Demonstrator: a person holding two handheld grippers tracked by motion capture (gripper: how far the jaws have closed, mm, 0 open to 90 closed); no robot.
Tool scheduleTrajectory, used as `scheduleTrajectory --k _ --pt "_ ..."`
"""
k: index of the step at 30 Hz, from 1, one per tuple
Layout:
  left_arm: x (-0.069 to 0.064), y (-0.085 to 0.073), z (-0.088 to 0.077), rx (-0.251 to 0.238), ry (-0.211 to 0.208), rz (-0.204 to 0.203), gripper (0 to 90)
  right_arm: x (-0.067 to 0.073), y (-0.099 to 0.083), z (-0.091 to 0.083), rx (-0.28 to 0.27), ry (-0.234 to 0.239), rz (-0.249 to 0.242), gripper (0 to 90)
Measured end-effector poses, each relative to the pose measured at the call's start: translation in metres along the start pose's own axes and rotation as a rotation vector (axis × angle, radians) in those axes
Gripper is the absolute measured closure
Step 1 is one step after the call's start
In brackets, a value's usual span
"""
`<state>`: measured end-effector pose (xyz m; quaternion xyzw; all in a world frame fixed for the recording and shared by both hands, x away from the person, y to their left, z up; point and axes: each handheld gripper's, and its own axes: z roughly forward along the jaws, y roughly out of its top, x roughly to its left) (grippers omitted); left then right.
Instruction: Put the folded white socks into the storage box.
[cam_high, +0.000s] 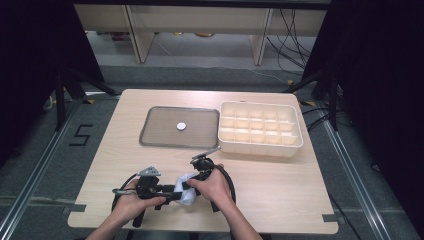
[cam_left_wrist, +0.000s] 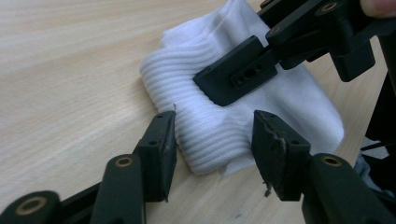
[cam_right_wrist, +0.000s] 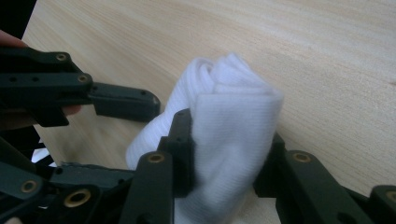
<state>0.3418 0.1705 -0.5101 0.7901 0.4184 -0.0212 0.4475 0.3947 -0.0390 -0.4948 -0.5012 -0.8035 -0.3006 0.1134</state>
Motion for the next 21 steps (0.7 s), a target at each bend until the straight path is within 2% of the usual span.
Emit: scheduleTrajectory --k 1,4,5,6,7,9,10,12,14,16,17,19,21 --pt "0.000 -0.001 -0.003 -0.009 0.013 0.009 46.8 -0.001 0.000 0.000 -0.003 -0.011 -0.007 67.6" --pt "0.002 -0.004 -0.012 -0.025 0.036 0.022 43.2 -0.001 -0.002 -0.001 -0.019 0.008 -0.016 68.1" --pt "0.002 -0.005 -0.015 -0.043 0.055 0.013 42.4 0.000 -0.003 -0.002 -0.014 0.006 0.009 68.2" --pt "0.003 -0.007 -0.018 -0.050 0.069 0.011 41.9 -0.003 -0.003 0.000 -0.041 0.015 -0.042 68.4" --pt "0.005 -0.008 -0.022 -0.065 0.061 0.009 41.6 -0.002 -0.004 -0.001 -0.040 0.018 -0.035 68.5" --pt "0.008 -0.011 -0.025 -0.099 0.076 0.006 41.2 -0.001 -0.006 -0.003 -0.048 0.006 -0.010 68.7" --pt "0.009 -0.012 -0.027 -0.110 0.084 0.001 41.3 -0.001 -0.007 -0.005 -0.055 0.019 -0.014 68.7" --pt "0.013 -0.014 -0.029 -0.154 0.116 0.018 41.4 -0.002 -0.007 -0.005 -0.062 0.014 -0.022 68.6" --pt "0.016 -0.016 -0.029 -0.171 0.144 0.040 41.6 -0.001 -0.008 -0.008 -0.078 0.008 -0.020 68.6" --pt "0.018 -0.017 -0.028 -0.183 0.146 0.039 41.6 -0.002 -0.008 -0.009 -0.071 0.006 -0.015 68.6" --pt "0.018 -0.017 -0.028 -0.185 0.156 0.031 41.5 -0.002 -0.008 -0.010 -0.084 0.006 -0.022 68.6" --pt "0.020 -0.019 -0.027 -0.203 0.145 0.034 41.5 0.000 -0.008 -0.014 -0.092 -0.005 -0.012 68.6" --pt "0.022 -0.021 -0.026 -0.219 0.164 0.043 41.5 0.000 -0.007 -0.018 -0.112 -0.013 -0.025 68.6"
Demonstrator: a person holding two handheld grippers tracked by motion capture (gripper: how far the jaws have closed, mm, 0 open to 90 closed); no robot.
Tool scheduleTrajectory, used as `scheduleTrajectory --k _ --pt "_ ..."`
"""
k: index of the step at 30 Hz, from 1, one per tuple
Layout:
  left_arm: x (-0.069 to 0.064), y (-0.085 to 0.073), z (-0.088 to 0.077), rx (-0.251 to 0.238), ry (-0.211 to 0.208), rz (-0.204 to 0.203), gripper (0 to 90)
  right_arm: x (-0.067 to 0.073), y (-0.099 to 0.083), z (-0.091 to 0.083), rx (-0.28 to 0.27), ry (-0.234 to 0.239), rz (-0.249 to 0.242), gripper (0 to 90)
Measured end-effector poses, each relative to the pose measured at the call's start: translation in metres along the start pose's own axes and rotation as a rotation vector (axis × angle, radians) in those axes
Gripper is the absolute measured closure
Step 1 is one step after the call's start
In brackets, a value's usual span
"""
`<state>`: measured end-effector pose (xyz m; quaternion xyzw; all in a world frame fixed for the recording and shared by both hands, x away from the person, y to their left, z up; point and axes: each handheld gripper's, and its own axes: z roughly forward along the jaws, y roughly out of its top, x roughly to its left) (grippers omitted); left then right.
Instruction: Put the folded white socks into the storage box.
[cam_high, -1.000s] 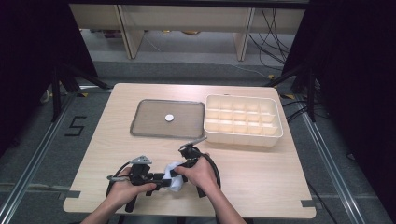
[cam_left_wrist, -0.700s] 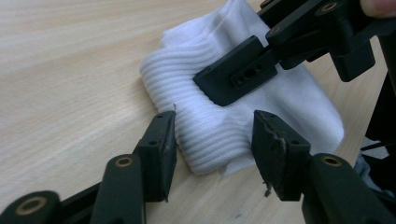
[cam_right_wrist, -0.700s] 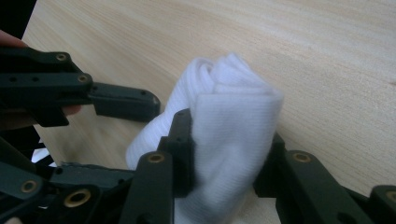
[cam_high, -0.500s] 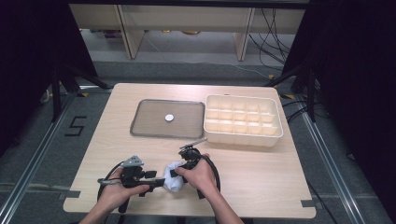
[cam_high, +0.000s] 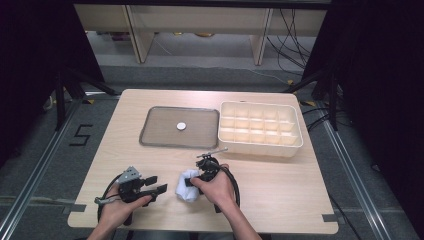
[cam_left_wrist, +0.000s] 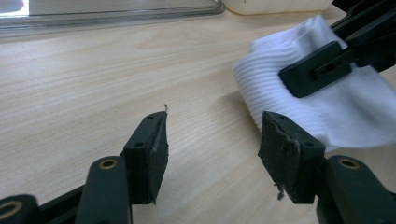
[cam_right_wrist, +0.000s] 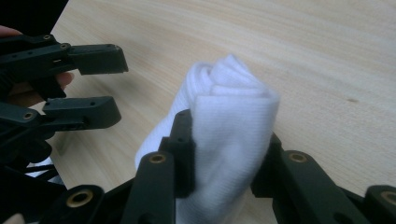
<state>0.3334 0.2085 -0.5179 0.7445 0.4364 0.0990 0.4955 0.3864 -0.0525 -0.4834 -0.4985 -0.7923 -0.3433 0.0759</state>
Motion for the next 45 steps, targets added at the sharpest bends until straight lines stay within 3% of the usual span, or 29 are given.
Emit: scheduleTrajectory --k 3,5,6,8,11,13,17,21,22,24,25,33,34,35,36,37,45 --pt "0.000 -0.001 0.000 -0.015 0.006 0.005 41.4 0.000 0.001 -0.003 -0.015 -0.001 -0.012 68.6" --pt "0.001 -0.001 -0.002 -0.031 0.024 0.012 41.4 0.002 0.001 -0.006 -0.022 0.005 0.007 68.6" --pt "0.001 -0.001 -0.001 -0.041 0.024 0.013 41.4 0.000 0.002 -0.010 -0.047 -0.005 -0.025 68.6" --pt "0.002 -0.001 -0.002 -0.046 0.044 0.029 41.4 -0.002 0.002 -0.011 -0.058 -0.005 -0.040 68.6" --pt "0.004 -0.002 -0.003 -0.054 0.059 0.032 41.4 -0.004 0.003 -0.017 -0.075 -0.016 -0.033 68.6" --pt "0.004 -0.002 -0.001 -0.074 0.050 0.020 41.3 -0.006 0.004 -0.021 -0.085 -0.018 -0.028 68.5" --pt "0.002 -0.002 -0.001 -0.078 0.064 0.045 41.1 -0.009 0.004 -0.028 -0.116 -0.041 -0.037 68.5" --pt "0.002 -0.004 0.001 -0.085 0.053 0.065 40.6 -0.013 0.004 -0.033 -0.135 -0.055 -0.048 68.4" --pt "0.002 -0.004 0.001 -0.085 0.053 0.068 40.4 -0.015 0.005 -0.036 -0.119 -0.057 -0.049 68.5" --pt "0.001 -0.004 0.001 -0.086 0.060 0.068 40.2 -0.016 0.005 -0.038 -0.133 -0.041 -0.038 68.5" --pt "0.001 -0.005 0.001 -0.088 0.062 0.063 40.2 -0.016 0.005 -0.039 -0.144 -0.066 -0.036 68.5" --pt "0.000 -0.005 0.002 -0.123 0.071 0.088 40.1 -0.021 0.008 -0.051 -0.179 -0.071 -0.050 68.5" --pt "0.000 -0.005 0.002 -0.124 0.071 0.090 40.1 -0.021 0.009 -0.053 -0.173 -0.072 -0.033 68.5" --pt "0.000 -0.005 0.001 -0.125 0.074 0.092 40.0 -0.022 0.009 -0.055 -0.178 -0.068 -0.054 68.5" --pt "0.000 -0.005 0.001 -0.124 0.076 0.094 39.9 -0.021 0.009 -0.055 -0.172 -0.090 -0.032 68.5" --pt "0.000 -0.005 0.002 -0.127 0.074 0.094 39.8 -0.022 0.010 -0.058 -0.185 -0.073 -0.043 68.5" --pt "0.000 -0.005 0.001 -0.149 0.079 0.090 40.0 -0.025 0.012 -0.064 -0.210 -0.082 -0.039 68.5"
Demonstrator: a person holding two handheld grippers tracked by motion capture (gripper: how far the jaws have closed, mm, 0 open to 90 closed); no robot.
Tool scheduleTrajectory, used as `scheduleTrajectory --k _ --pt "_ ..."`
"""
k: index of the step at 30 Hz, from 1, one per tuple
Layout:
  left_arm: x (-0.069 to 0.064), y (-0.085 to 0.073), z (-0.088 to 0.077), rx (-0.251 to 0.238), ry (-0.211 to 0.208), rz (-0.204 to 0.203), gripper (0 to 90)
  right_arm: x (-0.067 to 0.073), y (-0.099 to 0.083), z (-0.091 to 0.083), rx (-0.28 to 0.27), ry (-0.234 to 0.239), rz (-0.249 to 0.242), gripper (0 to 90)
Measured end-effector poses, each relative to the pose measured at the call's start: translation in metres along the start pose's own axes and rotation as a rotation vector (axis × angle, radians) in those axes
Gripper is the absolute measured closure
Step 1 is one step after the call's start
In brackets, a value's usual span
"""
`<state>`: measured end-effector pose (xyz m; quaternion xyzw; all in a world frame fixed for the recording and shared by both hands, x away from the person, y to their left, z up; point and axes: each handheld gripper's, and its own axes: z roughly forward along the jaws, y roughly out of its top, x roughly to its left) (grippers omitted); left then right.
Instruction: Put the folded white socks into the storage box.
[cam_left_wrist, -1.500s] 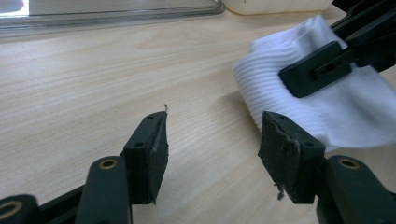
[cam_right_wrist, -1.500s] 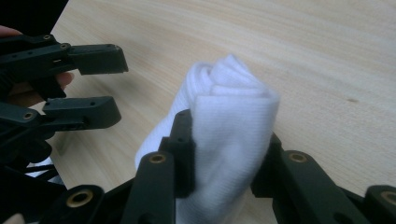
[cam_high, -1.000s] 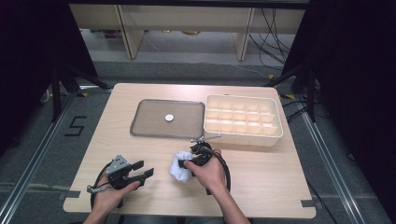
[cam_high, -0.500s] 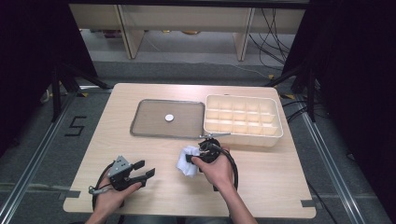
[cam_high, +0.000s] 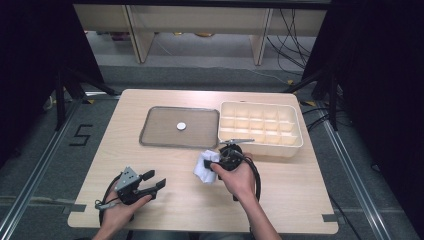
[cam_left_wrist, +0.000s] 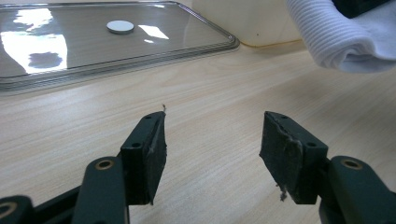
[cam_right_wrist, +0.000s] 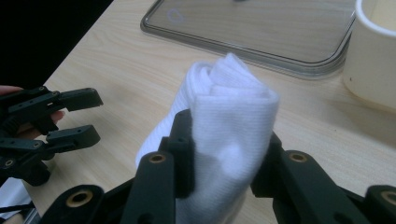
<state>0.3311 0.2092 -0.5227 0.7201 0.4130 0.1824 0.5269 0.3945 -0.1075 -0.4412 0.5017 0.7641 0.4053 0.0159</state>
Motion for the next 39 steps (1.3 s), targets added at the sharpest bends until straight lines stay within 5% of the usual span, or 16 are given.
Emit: scheduleTrajectory --k 16,22,24,34,39 --pt "0.000 0.000 0.000 -0.002 0.005 -0.008 40.1 -0.008 0.006 -0.011 -0.039 -0.021 -0.012 68.3" --pt "0.001 0.000 0.001 -0.006 -0.001 -0.012 40.2 -0.011 0.009 -0.017 -0.044 -0.025 0.037 68.3" --pt "0.001 0.000 0.001 -0.009 -0.001 -0.013 40.1 -0.016 0.010 -0.018 -0.071 -0.033 0.003 68.3" --pt "0.002 0.000 -0.001 -0.005 0.012 -0.023 40.3 -0.023 0.015 -0.025 -0.096 -0.046 0.012 68.2" --pt "0.003 0.000 0.000 -0.014 -0.002 -0.033 40.2 -0.024 0.016 -0.030 -0.107 -0.059 0.061 68.2"
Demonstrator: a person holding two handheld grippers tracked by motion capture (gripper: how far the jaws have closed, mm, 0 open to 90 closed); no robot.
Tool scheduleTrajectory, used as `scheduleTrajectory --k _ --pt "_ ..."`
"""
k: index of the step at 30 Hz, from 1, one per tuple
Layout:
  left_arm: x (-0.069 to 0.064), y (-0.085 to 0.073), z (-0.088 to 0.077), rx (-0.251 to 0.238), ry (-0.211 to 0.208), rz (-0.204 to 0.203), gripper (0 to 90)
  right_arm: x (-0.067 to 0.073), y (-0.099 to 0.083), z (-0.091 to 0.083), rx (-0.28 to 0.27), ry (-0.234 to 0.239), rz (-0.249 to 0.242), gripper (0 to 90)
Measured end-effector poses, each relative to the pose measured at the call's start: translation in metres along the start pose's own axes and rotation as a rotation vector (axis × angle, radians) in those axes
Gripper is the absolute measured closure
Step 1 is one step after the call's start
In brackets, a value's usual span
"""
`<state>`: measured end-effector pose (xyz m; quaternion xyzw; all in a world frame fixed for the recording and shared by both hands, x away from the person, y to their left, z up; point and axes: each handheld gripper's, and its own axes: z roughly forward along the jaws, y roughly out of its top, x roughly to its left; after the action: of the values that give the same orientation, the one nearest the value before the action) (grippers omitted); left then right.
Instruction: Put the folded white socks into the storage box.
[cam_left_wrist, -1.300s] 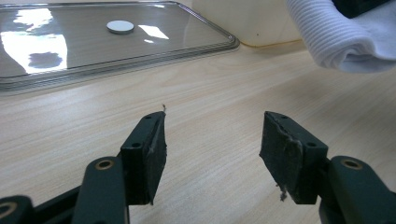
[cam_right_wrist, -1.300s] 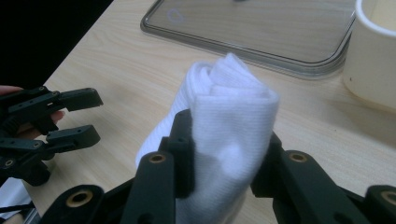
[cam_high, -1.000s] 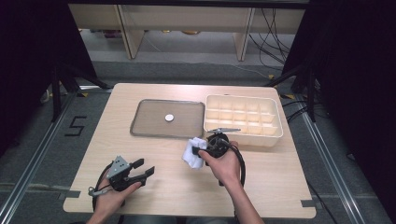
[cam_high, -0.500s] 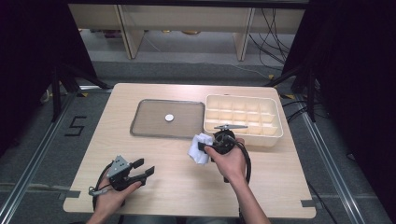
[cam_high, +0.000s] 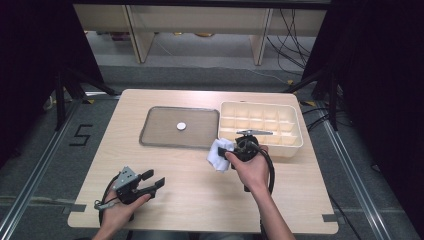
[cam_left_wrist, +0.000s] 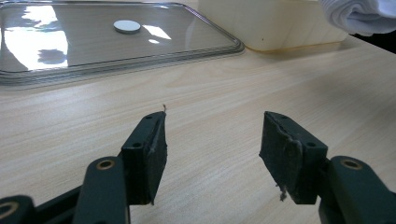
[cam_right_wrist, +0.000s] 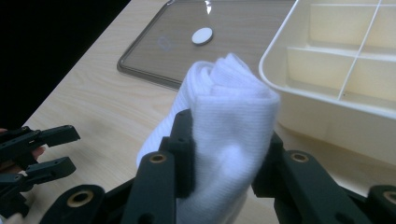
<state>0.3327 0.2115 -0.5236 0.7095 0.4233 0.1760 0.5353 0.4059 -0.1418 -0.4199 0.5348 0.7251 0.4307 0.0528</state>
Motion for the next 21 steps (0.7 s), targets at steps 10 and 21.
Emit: scheduleTrajectory --k 10,21 --pt "-0.002 0.000 -0.002 0.008 0.007 0.009 40.3 -0.010 0.006 -0.005 -0.043 -0.015 -0.031 68.0" --pt "-0.002 0.000 -0.002 0.011 0.011 0.004 40.5 -0.014 0.015 -0.016 -0.085 -0.037 -0.020 67.8"
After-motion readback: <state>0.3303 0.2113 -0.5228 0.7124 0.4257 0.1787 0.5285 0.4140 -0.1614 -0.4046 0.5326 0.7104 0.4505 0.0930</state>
